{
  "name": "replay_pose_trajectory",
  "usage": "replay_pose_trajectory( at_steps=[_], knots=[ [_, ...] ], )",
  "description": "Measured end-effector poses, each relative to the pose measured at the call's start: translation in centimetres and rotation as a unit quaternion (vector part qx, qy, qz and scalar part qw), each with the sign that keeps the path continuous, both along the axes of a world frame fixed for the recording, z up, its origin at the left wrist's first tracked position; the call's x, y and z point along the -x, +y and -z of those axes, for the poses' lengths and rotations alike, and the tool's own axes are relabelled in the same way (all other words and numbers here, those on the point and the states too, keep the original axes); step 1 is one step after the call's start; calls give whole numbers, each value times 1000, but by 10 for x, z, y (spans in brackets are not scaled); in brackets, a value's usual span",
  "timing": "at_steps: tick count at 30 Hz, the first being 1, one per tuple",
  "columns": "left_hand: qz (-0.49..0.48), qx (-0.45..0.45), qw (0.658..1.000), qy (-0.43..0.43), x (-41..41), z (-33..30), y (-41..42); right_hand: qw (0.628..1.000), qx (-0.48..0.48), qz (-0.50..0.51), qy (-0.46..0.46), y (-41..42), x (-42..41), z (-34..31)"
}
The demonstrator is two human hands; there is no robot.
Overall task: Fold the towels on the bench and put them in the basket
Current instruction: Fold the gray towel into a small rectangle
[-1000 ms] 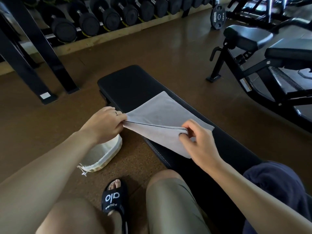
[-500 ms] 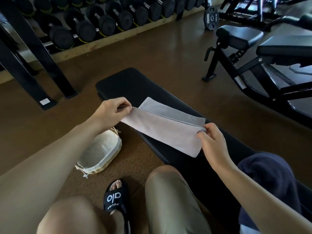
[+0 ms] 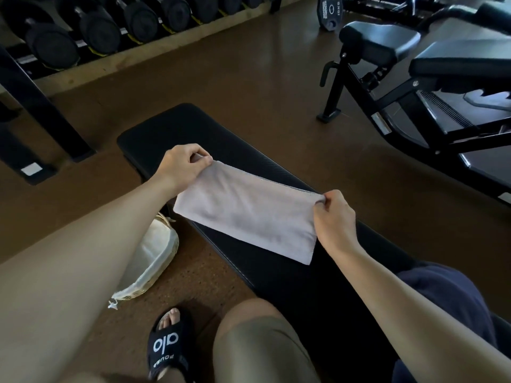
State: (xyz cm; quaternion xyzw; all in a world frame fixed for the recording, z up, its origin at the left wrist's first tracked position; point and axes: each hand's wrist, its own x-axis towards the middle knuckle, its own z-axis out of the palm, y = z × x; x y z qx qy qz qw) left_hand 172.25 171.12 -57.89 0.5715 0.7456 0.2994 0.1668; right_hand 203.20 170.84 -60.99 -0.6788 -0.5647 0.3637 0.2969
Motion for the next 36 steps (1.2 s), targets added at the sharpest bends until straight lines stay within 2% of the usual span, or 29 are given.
replay_pose_trajectory(
  at_steps=[9, 19, 25, 29, 36],
  knots=[
    [13, 23, 1000, -7, -2, 37, 47, 999, 34, 32, -20, 20, -4, 16],
    [-1, 37, 999, -40, 11, 49, 45, 999, 12, 0, -36, 21, -5, 18],
    [-3, 59, 998, 20, 14, 45, 49, 998, 19, -10, -59, 25, -5, 21],
    [-8, 79, 996, 28, 12, 46, 55, 997, 48, -9, -65, 31, -6, 19],
    [1, 91, 995, 50, 11, 47, 57, 995, 46, 4, -84, 32, -4, 22]
  ],
)
